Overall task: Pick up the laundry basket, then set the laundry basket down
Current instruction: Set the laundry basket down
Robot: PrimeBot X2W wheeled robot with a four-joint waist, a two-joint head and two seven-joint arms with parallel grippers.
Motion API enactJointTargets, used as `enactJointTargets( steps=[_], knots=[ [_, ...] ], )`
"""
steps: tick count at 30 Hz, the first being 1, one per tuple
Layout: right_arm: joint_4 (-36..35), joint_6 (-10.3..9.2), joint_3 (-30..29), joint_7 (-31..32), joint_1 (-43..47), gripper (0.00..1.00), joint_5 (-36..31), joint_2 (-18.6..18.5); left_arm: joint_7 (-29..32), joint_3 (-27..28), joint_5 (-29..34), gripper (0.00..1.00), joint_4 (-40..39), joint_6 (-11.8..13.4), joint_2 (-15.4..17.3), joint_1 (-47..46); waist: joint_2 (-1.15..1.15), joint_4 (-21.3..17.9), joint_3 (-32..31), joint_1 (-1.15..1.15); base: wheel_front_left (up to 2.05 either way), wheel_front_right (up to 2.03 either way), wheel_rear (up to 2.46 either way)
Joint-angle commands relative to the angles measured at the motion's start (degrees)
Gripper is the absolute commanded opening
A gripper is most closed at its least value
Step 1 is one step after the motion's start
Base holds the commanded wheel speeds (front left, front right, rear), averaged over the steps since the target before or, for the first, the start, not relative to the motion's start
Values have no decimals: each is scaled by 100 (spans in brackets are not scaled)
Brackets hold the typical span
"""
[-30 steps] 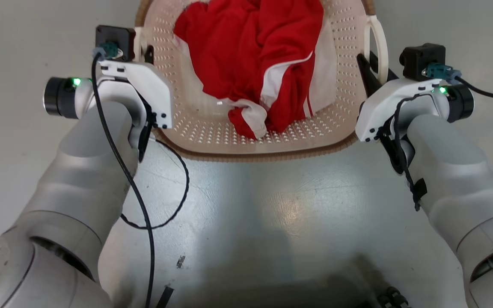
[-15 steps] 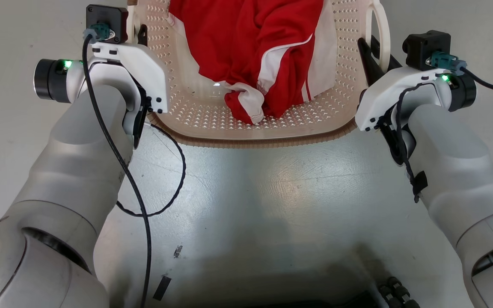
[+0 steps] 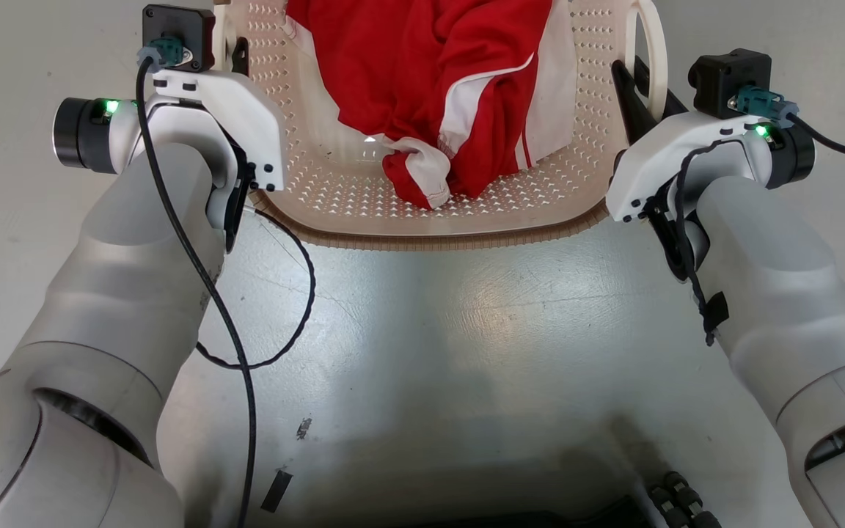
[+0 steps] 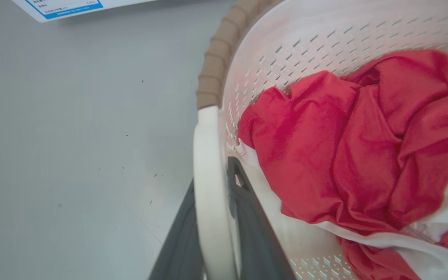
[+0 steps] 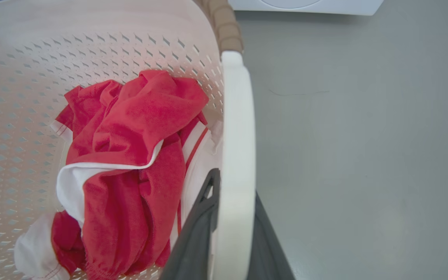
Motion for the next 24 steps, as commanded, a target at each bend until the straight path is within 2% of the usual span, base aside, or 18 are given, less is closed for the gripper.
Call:
enactJointTargets(
  steps=[1,7,8,9,10,11,16,24],
  knots=[
    [-94,50,63,-80,321,0,-102,123,-49,25,-24,0,-32,58,205,-138,0,-11,4,-1,0,0,0],
    [-26,50,-54,-80,354,0,-196,161,-31,5,-39,0,-32,75,199,-158,0,-30,28,-1,0,0,0],
    [-10,50,-100,-80,341,6,-213,162,-31,40,-78,1,-32,88,192,-156,0,-31,37,-1,0,0,0],
    [13,50,-155,-80,329,33,-232,162,-36,70,-110,40,-32,111,181,-154,0,-30,46,-1,0,0,0],
    [31,50,-195,-80,320,100,-260,162,-39,77,-121,81,-32,136,169,-148,0,-27,54,-1,0,0,0],
    [19,50,-251,-80,301,100,-303,146,-28,91,-139,100,-32,177,161,-136,0,-25,61,-1,0,0,0],
    [-75,50,-493,-80,319,100,-503,122,48,141,-211,100,-32,317,174,-65,0,-16,56,-1,0,0,0],
    [-312,50,-1011,-80,486,100,-989,98,81,169,-286,100,-32,356,189,45,0,-5,-43,-1,0,0,0]
  ],
)
